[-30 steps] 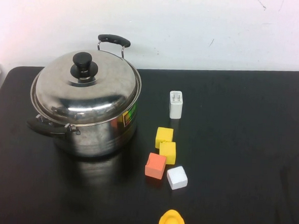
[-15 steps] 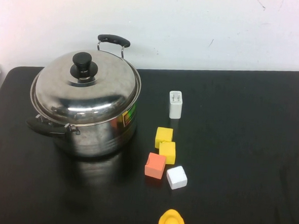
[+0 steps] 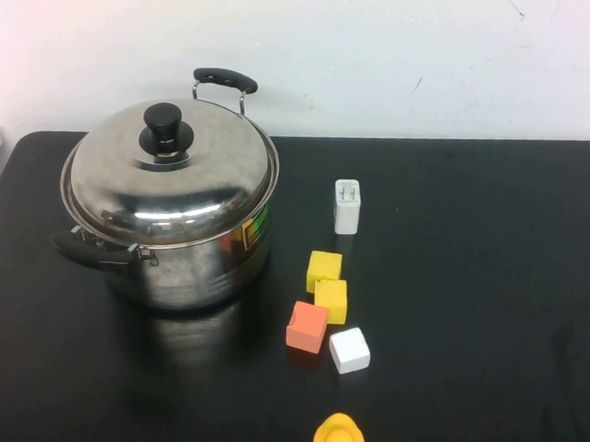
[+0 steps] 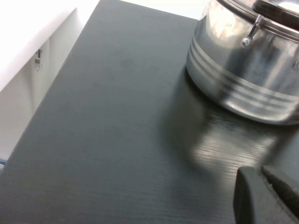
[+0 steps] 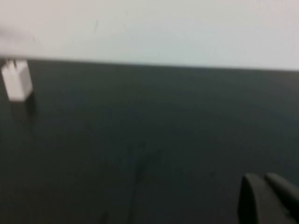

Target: Cover the pot

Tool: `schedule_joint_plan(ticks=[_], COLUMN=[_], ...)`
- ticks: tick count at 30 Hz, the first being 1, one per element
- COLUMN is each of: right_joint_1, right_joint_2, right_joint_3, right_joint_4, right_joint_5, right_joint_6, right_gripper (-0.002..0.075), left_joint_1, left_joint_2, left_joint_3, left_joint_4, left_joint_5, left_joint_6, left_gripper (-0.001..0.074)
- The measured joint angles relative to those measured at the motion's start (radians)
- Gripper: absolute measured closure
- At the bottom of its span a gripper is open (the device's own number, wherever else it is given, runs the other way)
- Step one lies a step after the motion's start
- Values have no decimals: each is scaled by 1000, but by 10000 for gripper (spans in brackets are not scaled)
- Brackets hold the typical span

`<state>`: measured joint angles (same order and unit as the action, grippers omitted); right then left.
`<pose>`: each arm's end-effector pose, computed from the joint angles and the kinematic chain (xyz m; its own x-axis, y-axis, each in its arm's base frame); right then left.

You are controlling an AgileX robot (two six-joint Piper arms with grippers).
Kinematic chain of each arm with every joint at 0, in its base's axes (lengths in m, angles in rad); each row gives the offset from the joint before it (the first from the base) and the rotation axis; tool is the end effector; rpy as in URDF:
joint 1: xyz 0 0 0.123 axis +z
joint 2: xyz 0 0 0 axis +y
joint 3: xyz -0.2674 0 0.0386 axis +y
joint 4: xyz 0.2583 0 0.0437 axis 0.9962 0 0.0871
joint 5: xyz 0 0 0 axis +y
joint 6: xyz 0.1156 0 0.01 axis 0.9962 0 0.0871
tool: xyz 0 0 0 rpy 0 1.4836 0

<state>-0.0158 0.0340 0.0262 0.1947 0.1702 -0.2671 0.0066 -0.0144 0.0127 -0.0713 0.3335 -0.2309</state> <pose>0.1094 0.0021 0.1825 -0.1379 -0.0729 -0.9878 -0.0271 0.9972 -0.0698 0.1029 -0.0020 0.1738 -0.2355 -0.2954 -0.9259 -0.0556 0.9552 -0.2906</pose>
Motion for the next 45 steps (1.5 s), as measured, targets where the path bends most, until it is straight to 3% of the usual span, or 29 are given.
schedule_joint_plan(ticks=[9,45], right_joint_1=[-5,-5], right_joint_2=[-45,-46], right_joint_3=[-2,-5], right_joint_4=[-83,-83], right_joint_5=[151,173], right_joint_6=[113,115], right_gripper=[717,717], left_joint_1=[0,0], left_joint_2=[0,0], left_joint_3=[0,0], left_joint_4=[0,0], left_joint_5=[0,0], left_joint_6=[0,-3], left_gripper=[737,737])
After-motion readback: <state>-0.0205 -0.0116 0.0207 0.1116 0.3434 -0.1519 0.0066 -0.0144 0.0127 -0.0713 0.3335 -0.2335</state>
